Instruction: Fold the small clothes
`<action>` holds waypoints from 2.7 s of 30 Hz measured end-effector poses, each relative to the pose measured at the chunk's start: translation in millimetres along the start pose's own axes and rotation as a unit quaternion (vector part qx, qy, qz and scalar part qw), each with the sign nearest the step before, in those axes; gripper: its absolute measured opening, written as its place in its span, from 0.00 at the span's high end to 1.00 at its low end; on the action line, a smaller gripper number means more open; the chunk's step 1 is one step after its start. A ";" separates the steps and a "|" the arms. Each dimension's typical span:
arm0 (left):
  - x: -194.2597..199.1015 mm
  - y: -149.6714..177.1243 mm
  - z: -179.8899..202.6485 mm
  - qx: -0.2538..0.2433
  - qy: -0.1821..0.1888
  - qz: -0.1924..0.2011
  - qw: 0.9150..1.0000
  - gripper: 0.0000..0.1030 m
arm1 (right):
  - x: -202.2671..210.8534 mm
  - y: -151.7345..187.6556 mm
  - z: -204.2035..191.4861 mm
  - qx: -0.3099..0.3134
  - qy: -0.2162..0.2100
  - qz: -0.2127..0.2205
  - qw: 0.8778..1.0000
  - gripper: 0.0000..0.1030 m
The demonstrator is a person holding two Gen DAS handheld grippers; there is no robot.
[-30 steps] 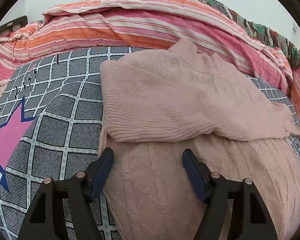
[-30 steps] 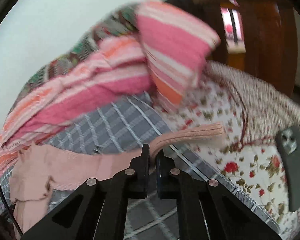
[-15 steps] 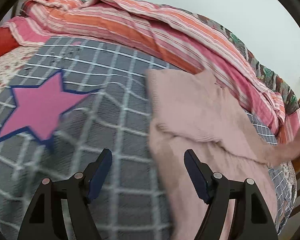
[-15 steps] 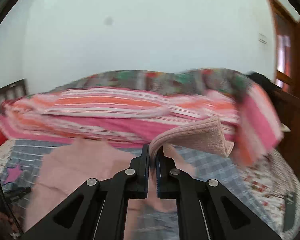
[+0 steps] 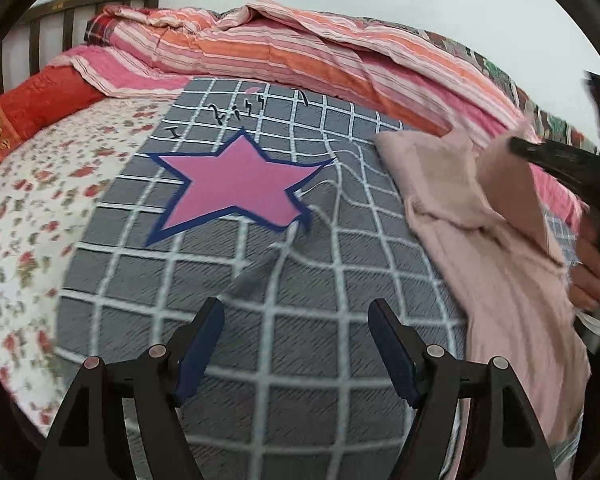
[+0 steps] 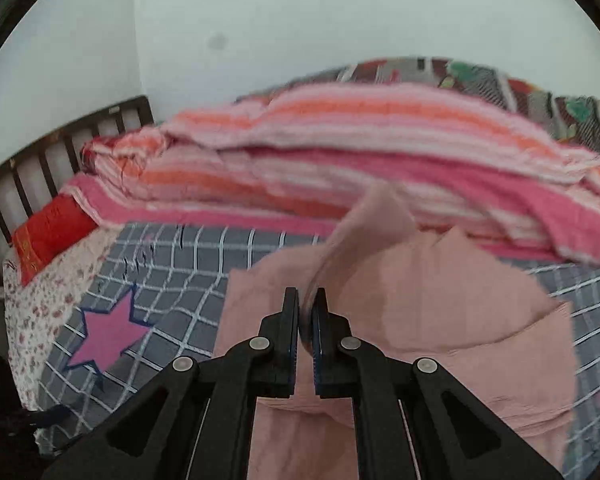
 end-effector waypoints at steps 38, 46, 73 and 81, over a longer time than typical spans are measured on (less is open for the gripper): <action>-111.9 -115.3 112.7 -0.047 0.056 0.024 0.997 0.86 | 72.8 67.8 257.2 -0.099 0.142 -0.021 0.985 0.37; -95.6 -140.3 121.0 -0.060 0.069 0.049 0.995 0.95 | 94.5 34.8 223.5 -0.049 0.104 0.014 0.993 0.36; -122.9 -158.9 132.6 -0.097 0.051 0.052 0.993 0.95 | 43.9 17.4 257.4 -0.115 0.116 -0.010 0.986 0.87; -148.9 -155.4 122.4 -0.074 0.051 -0.005 0.996 0.91 | 33.3 23.4 258.4 -0.109 0.160 -0.025 0.981 0.88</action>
Point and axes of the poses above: each gripper's, at about its wrist camera, not at the fingertips, and x roughly against the way its jaws point, z to its right, y to its underside, the point moved 3 cm from there along -x, roughly the way its jaws point, and after that the axes turned 14 degrees about -x, right-handed, at the moved point
